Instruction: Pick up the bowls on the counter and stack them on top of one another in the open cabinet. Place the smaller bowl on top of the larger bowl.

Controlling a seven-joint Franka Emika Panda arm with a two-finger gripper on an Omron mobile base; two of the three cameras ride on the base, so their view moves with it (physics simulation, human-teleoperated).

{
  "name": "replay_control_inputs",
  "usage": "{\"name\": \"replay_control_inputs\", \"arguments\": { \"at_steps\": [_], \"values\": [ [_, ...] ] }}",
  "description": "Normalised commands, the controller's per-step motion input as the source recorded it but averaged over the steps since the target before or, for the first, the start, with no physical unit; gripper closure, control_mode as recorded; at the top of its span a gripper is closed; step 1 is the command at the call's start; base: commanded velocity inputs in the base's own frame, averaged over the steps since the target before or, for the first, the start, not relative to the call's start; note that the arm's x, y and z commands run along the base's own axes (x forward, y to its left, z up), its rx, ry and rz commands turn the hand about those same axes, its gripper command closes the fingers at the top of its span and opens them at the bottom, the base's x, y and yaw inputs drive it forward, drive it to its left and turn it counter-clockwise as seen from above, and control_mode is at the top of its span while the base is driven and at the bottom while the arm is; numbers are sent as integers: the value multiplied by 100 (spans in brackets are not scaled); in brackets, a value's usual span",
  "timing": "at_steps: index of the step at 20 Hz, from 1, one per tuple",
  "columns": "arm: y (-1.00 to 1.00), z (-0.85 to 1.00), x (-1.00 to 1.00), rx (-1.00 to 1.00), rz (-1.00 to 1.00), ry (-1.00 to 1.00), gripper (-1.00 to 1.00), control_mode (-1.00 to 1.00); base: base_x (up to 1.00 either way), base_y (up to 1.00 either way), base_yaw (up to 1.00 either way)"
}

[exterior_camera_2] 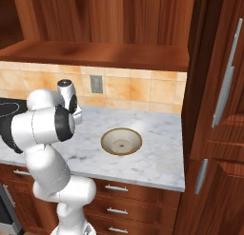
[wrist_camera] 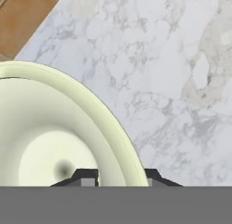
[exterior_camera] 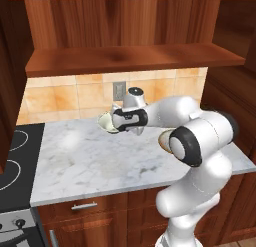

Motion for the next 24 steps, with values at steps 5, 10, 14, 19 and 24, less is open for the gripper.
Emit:
{"name": "replay_control_inputs", "arguments": {
  "at_steps": [5, 10, 14, 19, 24],
  "values": [
    [-31, 18, -32, 1, -1, 0, 100, -100, 0, 0, 0],
    [-33, 25, -37, 0, 0, 0, 100, -100, 0, 0, 0],
    [-35, 32, -43, 0, -1, 0, 100, -100, 0, 0, 0],
    [-44, 24, -49, 1, -1, 0, 100, -100, 0, 0, 0],
    [-54, 9, -50, 2, -2, 0, 100, -100, 0, 0, 0]
  ]
}}
